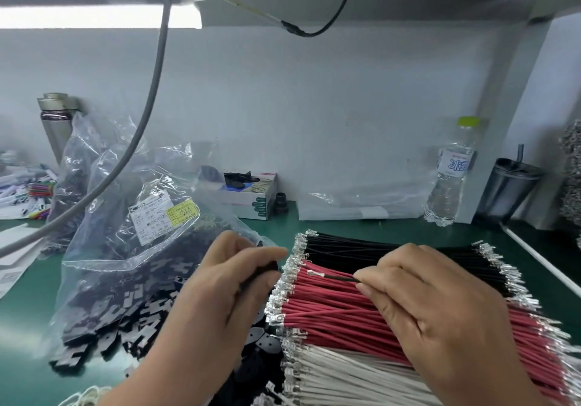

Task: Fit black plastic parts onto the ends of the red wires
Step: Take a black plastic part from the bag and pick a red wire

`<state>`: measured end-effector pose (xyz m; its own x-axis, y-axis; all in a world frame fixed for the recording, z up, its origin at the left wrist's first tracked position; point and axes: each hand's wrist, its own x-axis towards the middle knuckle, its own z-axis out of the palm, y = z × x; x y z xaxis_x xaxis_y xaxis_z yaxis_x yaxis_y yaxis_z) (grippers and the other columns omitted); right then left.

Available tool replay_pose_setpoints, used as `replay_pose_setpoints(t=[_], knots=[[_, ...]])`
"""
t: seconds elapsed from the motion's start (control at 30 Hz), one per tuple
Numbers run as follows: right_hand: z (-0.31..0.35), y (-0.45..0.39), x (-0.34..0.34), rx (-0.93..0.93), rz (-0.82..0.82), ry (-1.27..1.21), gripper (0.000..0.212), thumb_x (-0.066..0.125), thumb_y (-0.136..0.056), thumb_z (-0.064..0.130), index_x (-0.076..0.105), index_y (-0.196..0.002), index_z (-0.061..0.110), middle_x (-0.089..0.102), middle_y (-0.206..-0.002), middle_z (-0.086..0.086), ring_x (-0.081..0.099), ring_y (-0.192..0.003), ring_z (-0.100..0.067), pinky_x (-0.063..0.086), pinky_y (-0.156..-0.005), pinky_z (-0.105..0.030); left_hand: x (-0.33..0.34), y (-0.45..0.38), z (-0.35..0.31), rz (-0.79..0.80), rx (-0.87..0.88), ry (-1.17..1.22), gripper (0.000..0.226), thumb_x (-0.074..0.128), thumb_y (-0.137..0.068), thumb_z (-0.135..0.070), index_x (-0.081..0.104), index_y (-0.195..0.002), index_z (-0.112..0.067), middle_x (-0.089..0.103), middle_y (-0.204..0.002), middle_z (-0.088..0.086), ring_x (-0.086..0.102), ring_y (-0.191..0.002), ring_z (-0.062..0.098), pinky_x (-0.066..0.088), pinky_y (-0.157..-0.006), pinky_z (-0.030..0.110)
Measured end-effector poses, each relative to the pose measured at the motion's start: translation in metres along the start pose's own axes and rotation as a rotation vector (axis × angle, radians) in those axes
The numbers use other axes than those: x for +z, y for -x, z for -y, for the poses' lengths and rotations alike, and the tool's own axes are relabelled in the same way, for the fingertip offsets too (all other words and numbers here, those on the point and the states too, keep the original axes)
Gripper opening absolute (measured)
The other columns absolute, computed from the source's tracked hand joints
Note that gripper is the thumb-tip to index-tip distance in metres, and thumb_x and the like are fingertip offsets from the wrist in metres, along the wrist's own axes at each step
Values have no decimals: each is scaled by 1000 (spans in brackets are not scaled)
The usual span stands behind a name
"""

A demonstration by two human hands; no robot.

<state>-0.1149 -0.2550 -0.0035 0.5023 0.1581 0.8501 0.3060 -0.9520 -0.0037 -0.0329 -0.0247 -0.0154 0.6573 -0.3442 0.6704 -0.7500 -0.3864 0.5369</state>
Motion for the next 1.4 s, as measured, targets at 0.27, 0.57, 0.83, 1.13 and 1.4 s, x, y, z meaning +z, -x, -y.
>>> replay_pose_setpoints(t=[0.27,0.57,0.83,1.13,1.4], knots=[[16,-5,-10,23,20,-170,21,63,-94,35,81,-90,26,57,-72,11,52,-62,-8,44,-48,-24,5,5,-7,-5,-109,411,21,89,-68,-28,83,-86,-36,75,-79,-1,65,-51,11,54,-53,19],[22,-6,-14,70,95,-119,26,56,-96,37,78,-90,26,60,-79,15,56,-69,-3,44,-58,-18,6,7,-7,103,-95,374,23,83,-80,-18,82,-98,-33,71,-93,-2,65,-71,9,48,-61,14],[20,-5,-15,72,121,-96,25,55,-96,37,77,-88,26,59,-78,16,54,-68,-2,45,-55,-20,4,7,-10,121,-101,437,18,86,-78,-25,83,-96,-31,71,-91,1,67,-73,14,53,-61,19],[17,-5,-12,2,123,-120,23,59,-96,32,79,-91,23,57,-77,13,52,-66,-10,46,-48,-28,0,7,-12,209,-121,424,15,85,-81,-26,83,-94,-33,69,-88,0,64,-69,11,50,-60,19],[18,-1,-5,3,157,-114,24,57,-96,32,77,-87,23,59,-78,13,56,-66,-11,48,-47,-28,-1,7,-13,202,-103,275,16,82,-79,-33,83,-95,-36,71,-90,-8,68,-74,12,50,-63,13]])
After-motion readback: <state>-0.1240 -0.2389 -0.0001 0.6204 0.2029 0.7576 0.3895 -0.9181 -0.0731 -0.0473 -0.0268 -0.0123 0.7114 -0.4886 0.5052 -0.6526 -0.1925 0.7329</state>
